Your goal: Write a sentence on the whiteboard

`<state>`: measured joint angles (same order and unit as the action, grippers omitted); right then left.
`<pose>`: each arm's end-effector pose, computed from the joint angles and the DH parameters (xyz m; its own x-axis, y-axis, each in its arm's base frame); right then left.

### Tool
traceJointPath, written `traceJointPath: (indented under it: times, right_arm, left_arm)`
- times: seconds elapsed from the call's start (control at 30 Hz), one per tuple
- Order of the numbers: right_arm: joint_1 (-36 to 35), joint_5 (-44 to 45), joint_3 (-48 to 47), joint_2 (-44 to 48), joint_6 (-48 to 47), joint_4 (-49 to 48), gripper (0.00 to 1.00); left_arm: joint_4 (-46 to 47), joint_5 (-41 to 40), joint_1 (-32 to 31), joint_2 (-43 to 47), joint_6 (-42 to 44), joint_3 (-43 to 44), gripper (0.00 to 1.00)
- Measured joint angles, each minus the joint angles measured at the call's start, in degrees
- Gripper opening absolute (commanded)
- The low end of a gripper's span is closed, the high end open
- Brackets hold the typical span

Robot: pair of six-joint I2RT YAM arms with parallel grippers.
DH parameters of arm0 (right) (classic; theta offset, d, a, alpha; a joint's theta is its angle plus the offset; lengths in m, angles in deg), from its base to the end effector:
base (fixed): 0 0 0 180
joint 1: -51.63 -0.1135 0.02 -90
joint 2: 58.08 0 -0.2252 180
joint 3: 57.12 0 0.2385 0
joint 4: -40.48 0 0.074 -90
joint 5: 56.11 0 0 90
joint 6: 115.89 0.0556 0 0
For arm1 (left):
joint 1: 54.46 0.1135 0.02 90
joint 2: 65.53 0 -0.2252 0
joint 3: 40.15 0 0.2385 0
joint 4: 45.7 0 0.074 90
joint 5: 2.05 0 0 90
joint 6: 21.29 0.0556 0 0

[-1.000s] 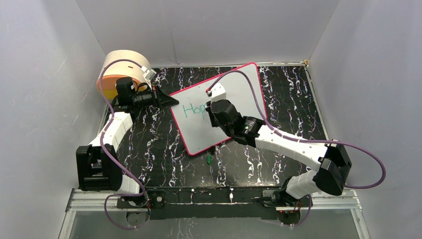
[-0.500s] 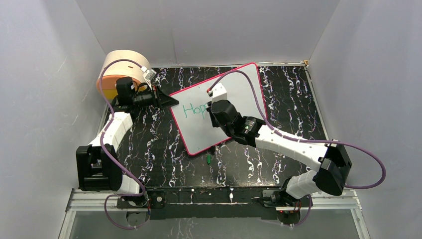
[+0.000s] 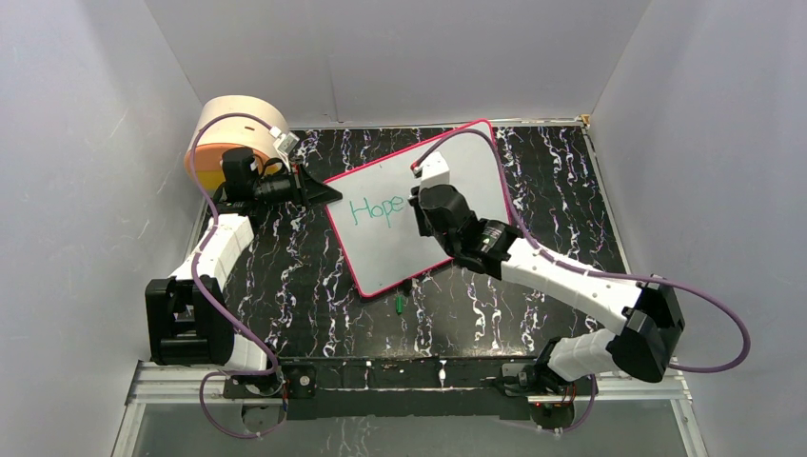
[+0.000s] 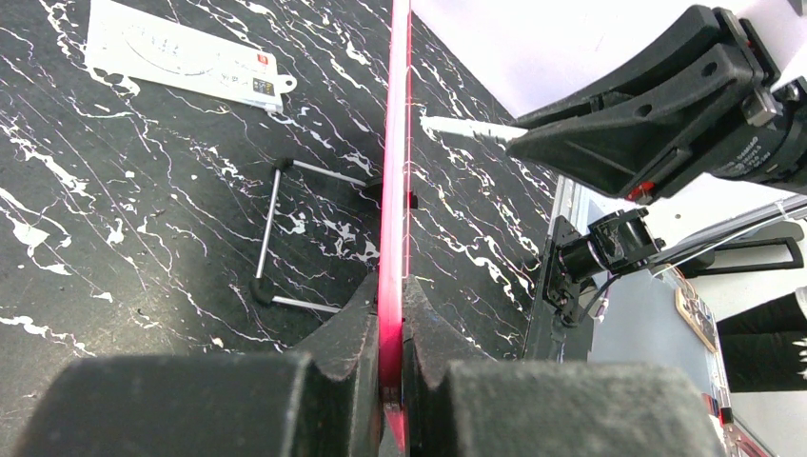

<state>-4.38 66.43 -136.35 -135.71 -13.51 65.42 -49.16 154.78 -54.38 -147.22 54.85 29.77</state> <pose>0.2043 0.2496 0.2922 -0.3070 -0.1320 -0.9425 -0.3656 0.9307 -0.0113 0.3135 -0.0507 0.2625 -0.4674 -0.0949 -0.8789 0.7978 0.3831 -0.4656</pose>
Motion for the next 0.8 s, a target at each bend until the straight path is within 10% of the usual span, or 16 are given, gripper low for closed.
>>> traceJointPath:
  times: [0.8]
  right_arm:
    - [6.0,-3.2,1.9,3.9,-2.6,0.2,0.0]
  left_arm:
    - [-0.9,-0.2,0.0,0.0,0.4,0.3,0.0]
